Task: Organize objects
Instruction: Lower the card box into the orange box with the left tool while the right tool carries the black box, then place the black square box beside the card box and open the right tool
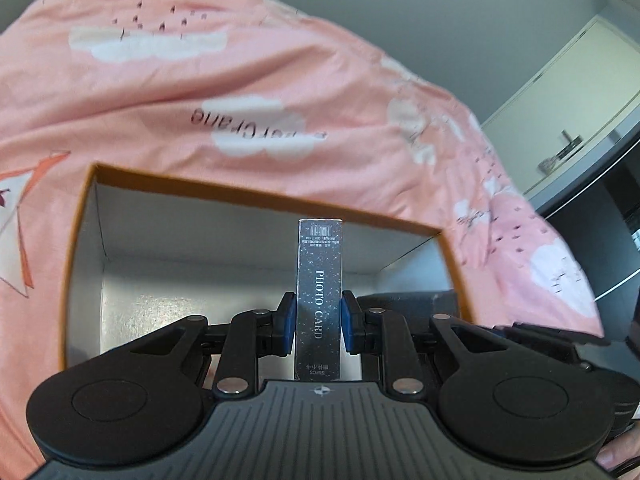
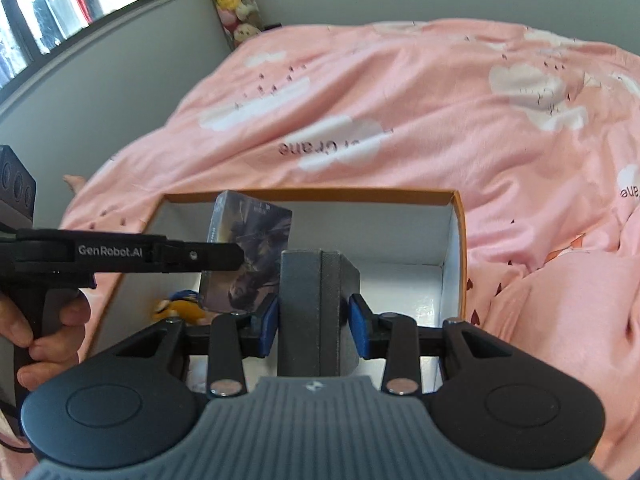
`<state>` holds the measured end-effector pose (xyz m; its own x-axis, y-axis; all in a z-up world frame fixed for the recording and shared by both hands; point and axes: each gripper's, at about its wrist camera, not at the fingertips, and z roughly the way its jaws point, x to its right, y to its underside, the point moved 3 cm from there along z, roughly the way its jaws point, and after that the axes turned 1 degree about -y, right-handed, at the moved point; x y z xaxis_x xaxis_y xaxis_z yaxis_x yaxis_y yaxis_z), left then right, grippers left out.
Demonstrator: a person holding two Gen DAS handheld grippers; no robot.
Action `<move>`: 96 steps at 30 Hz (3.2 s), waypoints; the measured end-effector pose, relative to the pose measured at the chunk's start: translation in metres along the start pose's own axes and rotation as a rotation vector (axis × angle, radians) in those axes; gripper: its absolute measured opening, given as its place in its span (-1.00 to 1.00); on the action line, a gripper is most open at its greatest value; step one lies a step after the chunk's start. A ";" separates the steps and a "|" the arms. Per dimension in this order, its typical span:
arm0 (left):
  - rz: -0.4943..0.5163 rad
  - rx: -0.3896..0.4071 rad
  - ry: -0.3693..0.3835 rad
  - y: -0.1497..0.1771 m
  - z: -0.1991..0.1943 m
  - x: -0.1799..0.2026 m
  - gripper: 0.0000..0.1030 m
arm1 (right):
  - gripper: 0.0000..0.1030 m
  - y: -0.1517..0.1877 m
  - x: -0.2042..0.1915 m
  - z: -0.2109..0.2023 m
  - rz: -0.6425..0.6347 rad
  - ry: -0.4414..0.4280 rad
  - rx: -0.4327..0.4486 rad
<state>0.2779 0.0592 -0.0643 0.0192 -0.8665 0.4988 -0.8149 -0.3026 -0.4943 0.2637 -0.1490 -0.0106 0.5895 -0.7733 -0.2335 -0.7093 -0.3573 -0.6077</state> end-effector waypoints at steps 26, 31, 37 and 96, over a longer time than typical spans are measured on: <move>0.041 -0.091 -0.209 -0.006 0.017 -0.027 -0.39 | -0.23 -0.028 0.019 0.091 0.217 -0.181 -0.123; 0.124 -0.084 -0.298 -0.006 0.020 -0.024 -0.67 | -0.22 -0.024 0.025 0.099 0.248 -0.174 -0.151; 0.063 -0.062 -0.216 -0.007 0.012 -0.024 -0.70 | -0.25 -0.022 0.032 0.098 0.238 -0.136 -0.158; -0.036 -0.181 -0.279 -0.010 0.055 -0.039 -0.60 | -0.34 0.002 0.002 0.121 -0.532 0.094 -0.375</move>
<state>0.3169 0.0743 -0.1177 0.1872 -0.9394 0.2871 -0.8999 -0.2812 -0.3334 0.3102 -0.0876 -0.1035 0.8730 -0.4767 0.1035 -0.4264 -0.8488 -0.3126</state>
